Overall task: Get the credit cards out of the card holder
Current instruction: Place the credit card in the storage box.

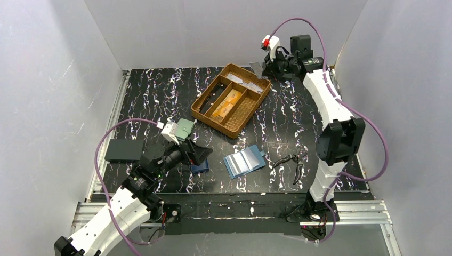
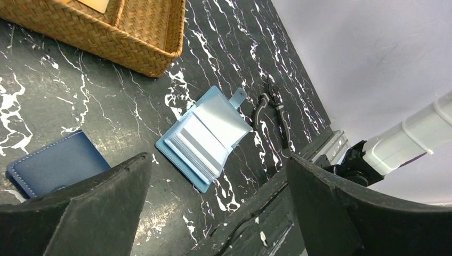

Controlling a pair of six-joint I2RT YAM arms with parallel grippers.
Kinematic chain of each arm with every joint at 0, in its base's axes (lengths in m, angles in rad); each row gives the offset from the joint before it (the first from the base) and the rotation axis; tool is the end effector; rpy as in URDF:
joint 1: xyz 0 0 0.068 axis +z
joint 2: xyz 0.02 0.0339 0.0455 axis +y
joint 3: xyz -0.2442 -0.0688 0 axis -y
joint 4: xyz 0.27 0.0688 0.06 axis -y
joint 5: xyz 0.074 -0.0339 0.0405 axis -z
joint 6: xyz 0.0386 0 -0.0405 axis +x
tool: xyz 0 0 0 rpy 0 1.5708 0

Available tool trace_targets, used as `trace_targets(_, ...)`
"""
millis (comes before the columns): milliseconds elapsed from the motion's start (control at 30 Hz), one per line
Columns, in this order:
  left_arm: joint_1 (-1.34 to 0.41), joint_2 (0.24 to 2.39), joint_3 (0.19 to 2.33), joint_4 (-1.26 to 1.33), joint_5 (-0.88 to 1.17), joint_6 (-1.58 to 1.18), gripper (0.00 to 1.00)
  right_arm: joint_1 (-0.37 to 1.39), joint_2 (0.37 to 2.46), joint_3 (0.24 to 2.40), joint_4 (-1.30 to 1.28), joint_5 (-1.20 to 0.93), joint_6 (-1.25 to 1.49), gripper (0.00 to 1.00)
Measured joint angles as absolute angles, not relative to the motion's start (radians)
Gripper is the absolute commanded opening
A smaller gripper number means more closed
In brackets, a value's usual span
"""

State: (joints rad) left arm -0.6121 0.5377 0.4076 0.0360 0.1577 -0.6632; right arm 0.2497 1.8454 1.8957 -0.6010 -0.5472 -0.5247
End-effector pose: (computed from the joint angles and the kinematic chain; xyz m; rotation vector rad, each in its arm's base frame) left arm 0.1581 -0.1184 0.2525 0.0825 1.7823 -1.0771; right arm 0.4253 0.1292 0.3661 -1.0637 1.7628 0.4094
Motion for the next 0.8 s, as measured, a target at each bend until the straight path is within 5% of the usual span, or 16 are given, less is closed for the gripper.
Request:
trace_targets(333, -0.611, 0.460, 0.418, -0.073, 0.113, -0.665, 0.96, 0.242, 2.148, 2.165, -0.630, -0.477, -0.599, 0.01)
trace_targets(800, -0.611, 0.543, 0.461, -0.135, 0.063, -0.664, 0.97, 0.236, 2.389, 2.267, -0.608, -0.474, -0.553, 0.01)
